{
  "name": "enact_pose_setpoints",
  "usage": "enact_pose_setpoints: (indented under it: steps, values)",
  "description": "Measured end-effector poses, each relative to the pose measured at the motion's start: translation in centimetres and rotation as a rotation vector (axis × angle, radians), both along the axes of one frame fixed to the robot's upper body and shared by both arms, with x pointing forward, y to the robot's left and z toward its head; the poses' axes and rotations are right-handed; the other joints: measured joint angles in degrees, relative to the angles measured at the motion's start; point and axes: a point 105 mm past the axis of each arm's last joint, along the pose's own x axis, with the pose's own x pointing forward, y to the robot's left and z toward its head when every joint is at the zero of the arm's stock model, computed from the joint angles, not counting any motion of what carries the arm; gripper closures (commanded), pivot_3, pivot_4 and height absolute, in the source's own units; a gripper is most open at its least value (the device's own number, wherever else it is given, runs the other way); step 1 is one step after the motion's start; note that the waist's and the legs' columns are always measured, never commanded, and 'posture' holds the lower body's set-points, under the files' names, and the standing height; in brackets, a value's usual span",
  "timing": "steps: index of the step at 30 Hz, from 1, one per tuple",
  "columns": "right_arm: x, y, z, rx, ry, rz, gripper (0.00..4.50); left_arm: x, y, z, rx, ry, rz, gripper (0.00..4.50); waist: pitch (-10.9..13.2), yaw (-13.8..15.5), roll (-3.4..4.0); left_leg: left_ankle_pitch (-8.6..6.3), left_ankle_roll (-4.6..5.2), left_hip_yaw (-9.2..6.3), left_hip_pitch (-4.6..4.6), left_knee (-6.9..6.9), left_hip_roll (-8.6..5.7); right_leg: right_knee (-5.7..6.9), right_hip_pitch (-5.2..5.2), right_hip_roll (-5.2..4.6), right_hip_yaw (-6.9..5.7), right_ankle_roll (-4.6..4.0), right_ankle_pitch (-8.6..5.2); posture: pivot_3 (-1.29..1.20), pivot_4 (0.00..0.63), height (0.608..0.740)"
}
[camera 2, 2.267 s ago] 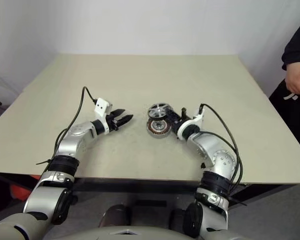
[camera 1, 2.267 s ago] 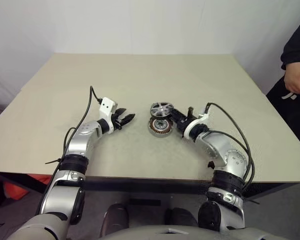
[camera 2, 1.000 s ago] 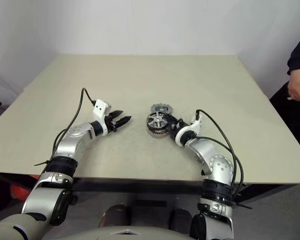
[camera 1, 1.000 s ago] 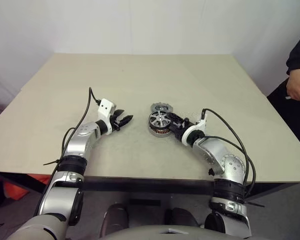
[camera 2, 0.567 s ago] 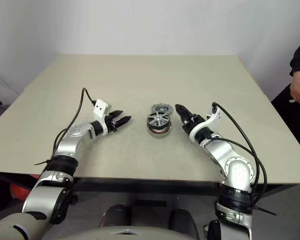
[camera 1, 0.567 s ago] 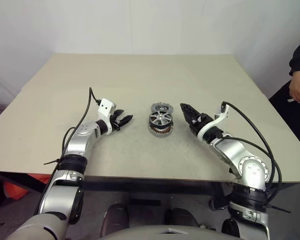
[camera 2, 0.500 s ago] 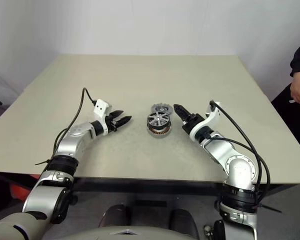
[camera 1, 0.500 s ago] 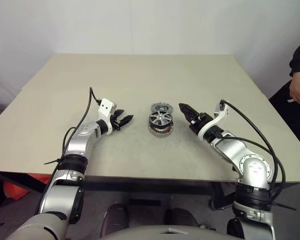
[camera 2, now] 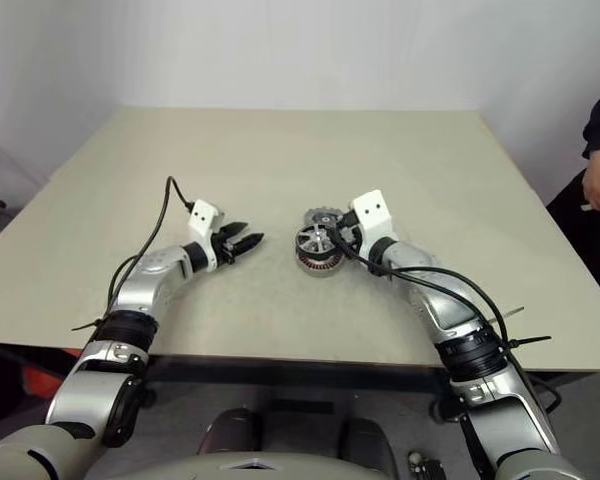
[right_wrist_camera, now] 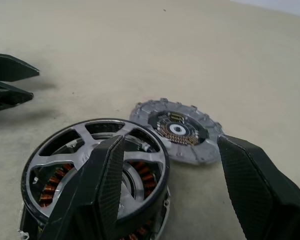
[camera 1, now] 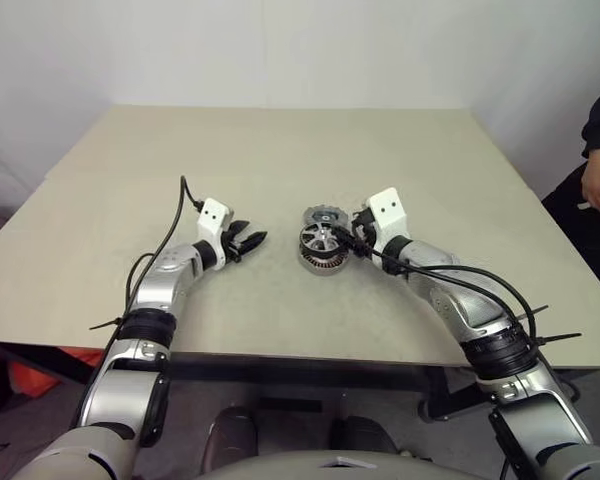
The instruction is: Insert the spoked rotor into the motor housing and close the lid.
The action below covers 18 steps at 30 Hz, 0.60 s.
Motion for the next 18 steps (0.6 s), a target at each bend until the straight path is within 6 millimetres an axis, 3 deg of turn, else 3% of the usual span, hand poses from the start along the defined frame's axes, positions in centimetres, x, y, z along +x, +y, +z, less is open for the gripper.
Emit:
enact_pose_setpoints:
  steps: [10, 18]
  values:
    - [-0.7, 3.1, -0.1, 0.019, -0.005, 0.088, 1.49, -0.1, 0.1, 0.0, 0.002, -0.005, 0.004, 1.56, 0.0, -0.1, 0.0, 0.0, -0.01, 0.0, 0.06, 0.16, 0.04, 0.07, 0.07, 0.0, 0.01, -0.02, 0.02, 0.0, 0.0, 0.74]
    - [-1.8, 2.1, -1.8, -0.007, 0.052, 0.063, 1.49, -0.1, 0.2, 0.1, 0.005, -0.006, 0.007, 1.56, 0.0, -0.1, -0.01, -0.01, 0.03, 0.0, 0.08, 0.15, 0.03, 0.06, 0.08, 0.0, 0.01, -0.03, 0.02, 0.0, 0.0, 0.74]
